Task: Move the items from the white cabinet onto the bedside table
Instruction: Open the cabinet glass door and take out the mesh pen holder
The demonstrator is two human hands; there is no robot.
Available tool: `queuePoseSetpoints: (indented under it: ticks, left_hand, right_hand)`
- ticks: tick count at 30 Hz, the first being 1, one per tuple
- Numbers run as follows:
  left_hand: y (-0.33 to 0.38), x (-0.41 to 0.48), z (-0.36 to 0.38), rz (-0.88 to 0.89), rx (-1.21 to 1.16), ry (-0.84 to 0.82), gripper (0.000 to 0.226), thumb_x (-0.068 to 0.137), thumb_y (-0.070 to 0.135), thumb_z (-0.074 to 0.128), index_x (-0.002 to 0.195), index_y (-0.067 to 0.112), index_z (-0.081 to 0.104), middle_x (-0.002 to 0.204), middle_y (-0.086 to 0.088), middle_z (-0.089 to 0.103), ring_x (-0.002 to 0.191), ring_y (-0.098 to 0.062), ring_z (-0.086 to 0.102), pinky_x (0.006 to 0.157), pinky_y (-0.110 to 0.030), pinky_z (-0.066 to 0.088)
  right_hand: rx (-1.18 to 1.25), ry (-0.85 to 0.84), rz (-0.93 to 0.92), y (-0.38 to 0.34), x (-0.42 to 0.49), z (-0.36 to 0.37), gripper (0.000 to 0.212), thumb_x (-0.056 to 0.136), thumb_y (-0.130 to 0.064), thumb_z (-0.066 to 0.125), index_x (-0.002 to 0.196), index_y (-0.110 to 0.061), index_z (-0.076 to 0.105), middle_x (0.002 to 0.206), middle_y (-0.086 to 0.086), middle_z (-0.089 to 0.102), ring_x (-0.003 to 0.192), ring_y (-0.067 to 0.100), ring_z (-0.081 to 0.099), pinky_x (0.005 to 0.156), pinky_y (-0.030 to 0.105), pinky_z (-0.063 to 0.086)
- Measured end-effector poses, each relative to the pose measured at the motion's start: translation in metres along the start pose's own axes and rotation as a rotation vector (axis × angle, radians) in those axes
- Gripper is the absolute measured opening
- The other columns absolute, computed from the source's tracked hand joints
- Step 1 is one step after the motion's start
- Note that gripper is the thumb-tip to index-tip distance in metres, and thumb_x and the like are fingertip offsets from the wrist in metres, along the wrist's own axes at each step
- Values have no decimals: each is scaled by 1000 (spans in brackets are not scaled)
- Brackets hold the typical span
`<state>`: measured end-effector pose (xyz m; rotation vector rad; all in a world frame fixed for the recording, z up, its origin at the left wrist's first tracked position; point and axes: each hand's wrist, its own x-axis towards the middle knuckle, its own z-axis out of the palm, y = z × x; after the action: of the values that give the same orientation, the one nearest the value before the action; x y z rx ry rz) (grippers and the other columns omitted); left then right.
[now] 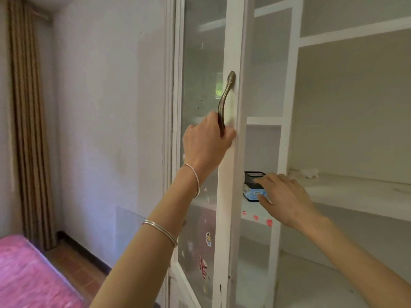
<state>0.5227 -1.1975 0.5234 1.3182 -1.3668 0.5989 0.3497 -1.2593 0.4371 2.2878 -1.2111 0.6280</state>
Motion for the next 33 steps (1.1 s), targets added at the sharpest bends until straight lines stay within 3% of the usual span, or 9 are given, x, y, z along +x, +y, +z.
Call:
queuePoseSetpoints:
  ticks: [6, 11, 21, 24, 27, 29, 31, 33]
  left_hand:
    - [-43, -1, -50, 22, -60, -20, 15, 84, 24, 50, 74, 12, 45, 59, 5, 49, 56, -20, 48, 51, -31, 34]
    - [-80, -5, -90, 29, -174, -75, 15, 88, 28, 47, 83, 13, 49, 80, 2, 64, 68, -21, 60, 58, -32, 42]
    - [-123, 2, -125, -94, -336, -102, 13, 79, 28, 49, 82, 16, 52, 75, 6, 65, 71, -20, 64, 67, -37, 48]
    - [-151, 3, -141, -181, -492, -85, 9, 81, 20, 50, 81, 14, 56, 72, 10, 61, 60, -10, 63, 66, -32, 48]
    - [-181, 6, -160, -278, -569, -58, 8, 85, 16, 54, 82, 12, 60, 76, 4, 62, 53, -1, 58, 57, -17, 44]
    - [-199, 5, -169, -368, -583, -19, 12, 88, 21, 53, 86, 13, 61, 81, 2, 63, 64, -8, 60, 63, -22, 48]
    - [-208, -1, -175, -451, -579, 40, 21, 89, 35, 45, 90, 19, 59, 92, 2, 64, 81, -19, 61, 78, -37, 51]
    - [-208, -12, -180, -450, -461, 57, 34, 91, 46, 41, 107, 19, 53, 103, 6, 60, 93, -18, 57, 84, -38, 46]
  right_hand:
    - [-25, 10, 85, -50, -8, -13, 38, 94, -33, 37, 130, -22, 45, 128, 0, 51, 115, 22, 48, 87, 34, 42]
    - [-21, 6, 128, -102, -12, -23, 39, 93, -34, 40, 130, -22, 44, 127, 1, 51, 112, 24, 48, 86, 36, 43]
    - [-45, 23, 166, -136, -18, -41, 40, 93, -36, 41, 131, -24, 43, 127, -2, 50, 114, 21, 48, 87, 33, 39]
    - [-44, 5, 173, -132, -18, -42, 40, 93, -36, 41, 132, -24, 43, 128, -2, 50, 113, 21, 48, 86, 33, 40]
    - [-37, -8, 151, -135, -11, -43, 41, 93, -34, 40, 132, -23, 42, 128, -1, 50, 113, 22, 49, 86, 35, 44]
    - [-37, -16, 122, -143, -1, -43, 41, 94, -34, 38, 133, -23, 41, 129, 0, 49, 115, 22, 48, 88, 35, 44]
    - [-36, -24, 85, -157, 9, -42, 42, 94, -36, 38, 134, -24, 38, 130, 0, 49, 118, 23, 47, 90, 36, 43]
    - [-20, -30, 37, -173, 19, -37, 44, 94, -38, 38, 136, -25, 36, 130, 0, 48, 118, 22, 47, 90, 37, 43]
